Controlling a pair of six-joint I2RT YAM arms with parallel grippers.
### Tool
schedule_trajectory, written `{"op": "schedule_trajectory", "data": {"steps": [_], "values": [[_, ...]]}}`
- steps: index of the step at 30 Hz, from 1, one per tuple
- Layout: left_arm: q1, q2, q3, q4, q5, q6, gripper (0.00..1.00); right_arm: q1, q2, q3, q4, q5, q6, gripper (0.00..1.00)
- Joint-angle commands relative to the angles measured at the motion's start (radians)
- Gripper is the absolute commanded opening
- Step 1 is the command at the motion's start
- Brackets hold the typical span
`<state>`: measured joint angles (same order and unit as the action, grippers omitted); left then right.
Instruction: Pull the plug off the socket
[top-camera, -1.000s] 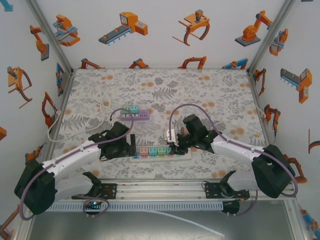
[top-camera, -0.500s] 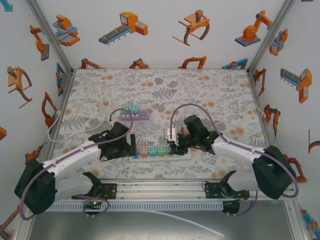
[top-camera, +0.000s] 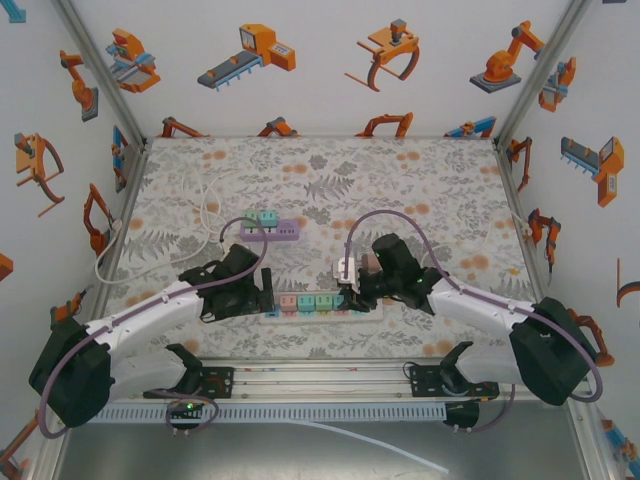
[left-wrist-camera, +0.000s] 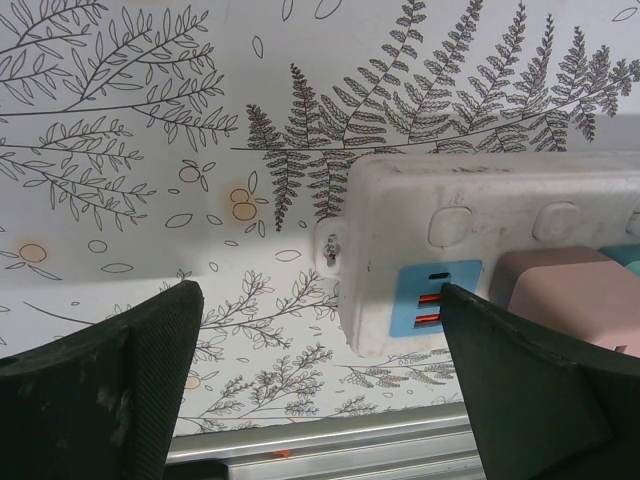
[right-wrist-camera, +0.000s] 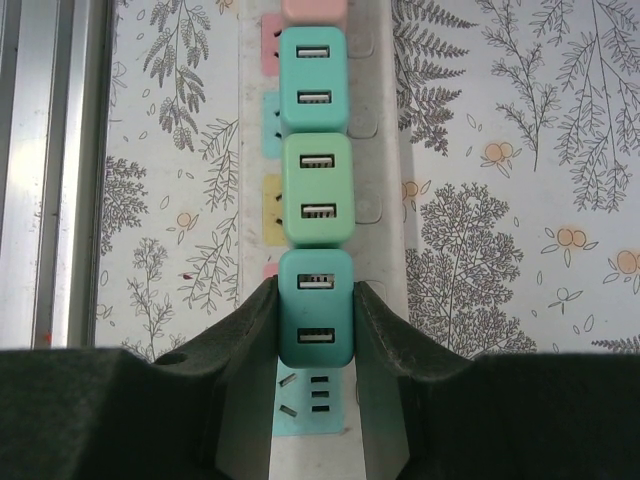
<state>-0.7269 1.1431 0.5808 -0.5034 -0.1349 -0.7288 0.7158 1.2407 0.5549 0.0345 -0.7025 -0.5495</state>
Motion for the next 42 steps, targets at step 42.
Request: {"op": "schedule_trajectory", "data": {"steps": [42], "values": [[-0.043,-0.297,0.192,0.124,0.312,0.306,0.96,-0.001,-0.167,-0.064,0.435,0.700,1.137,0.16]]}}
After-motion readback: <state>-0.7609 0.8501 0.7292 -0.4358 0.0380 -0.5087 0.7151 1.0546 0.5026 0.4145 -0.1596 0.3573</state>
